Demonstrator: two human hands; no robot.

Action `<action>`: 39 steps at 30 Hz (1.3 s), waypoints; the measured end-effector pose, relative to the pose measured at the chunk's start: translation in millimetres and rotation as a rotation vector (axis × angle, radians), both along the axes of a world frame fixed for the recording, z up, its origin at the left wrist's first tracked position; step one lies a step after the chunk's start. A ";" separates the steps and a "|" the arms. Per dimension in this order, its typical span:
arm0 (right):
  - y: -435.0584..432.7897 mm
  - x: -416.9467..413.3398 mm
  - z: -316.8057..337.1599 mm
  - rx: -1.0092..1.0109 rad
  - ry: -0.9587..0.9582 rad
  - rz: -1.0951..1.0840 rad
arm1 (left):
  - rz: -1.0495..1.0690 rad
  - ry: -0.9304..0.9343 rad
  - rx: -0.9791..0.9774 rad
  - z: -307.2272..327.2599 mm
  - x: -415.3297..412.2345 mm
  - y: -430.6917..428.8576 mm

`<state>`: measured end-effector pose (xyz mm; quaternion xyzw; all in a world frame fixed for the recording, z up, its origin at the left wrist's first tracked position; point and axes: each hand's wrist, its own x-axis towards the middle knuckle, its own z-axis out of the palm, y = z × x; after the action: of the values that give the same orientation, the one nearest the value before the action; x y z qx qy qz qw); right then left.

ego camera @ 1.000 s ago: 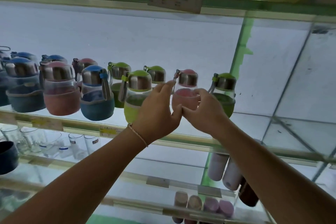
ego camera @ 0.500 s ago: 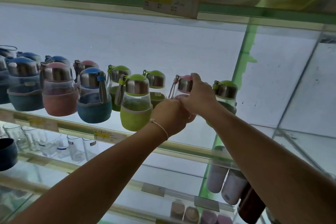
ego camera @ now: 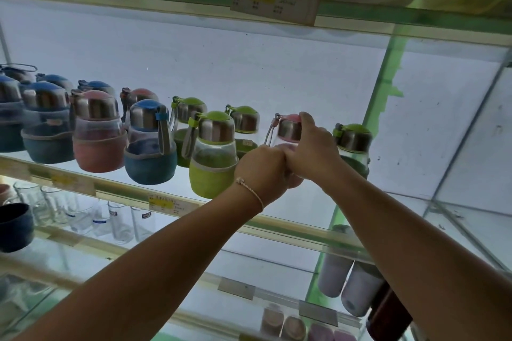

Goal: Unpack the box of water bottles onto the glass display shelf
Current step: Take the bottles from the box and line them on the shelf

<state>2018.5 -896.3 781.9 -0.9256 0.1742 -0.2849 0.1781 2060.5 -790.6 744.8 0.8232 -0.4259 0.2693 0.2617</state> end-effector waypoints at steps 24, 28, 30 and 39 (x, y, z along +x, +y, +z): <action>-103.2 -77.5 17.5 0.157 -0.126 -0.192 | -0.243 0.519 -0.028 -8.0 -54.1 -102.1; -114.5 -87.9 17.2 0.139 -0.122 -0.212 | -0.260 0.518 -0.042 -9.0 -62.1 -115.6; -117.5 -89.8 17.1 0.144 -0.117 -0.206 | -0.262 0.513 -0.042 -8.9 -64.7 -116.8; -123.7 -87.9 10.4 0.150 -0.122 -0.205 | -0.289 0.493 -0.007 -5.8 -63.9 -105.2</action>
<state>1930.6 -1020.0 792.3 -0.8680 0.2777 -0.3435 0.2270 1996.6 -895.9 739.0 0.7936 -0.4615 0.0222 0.3959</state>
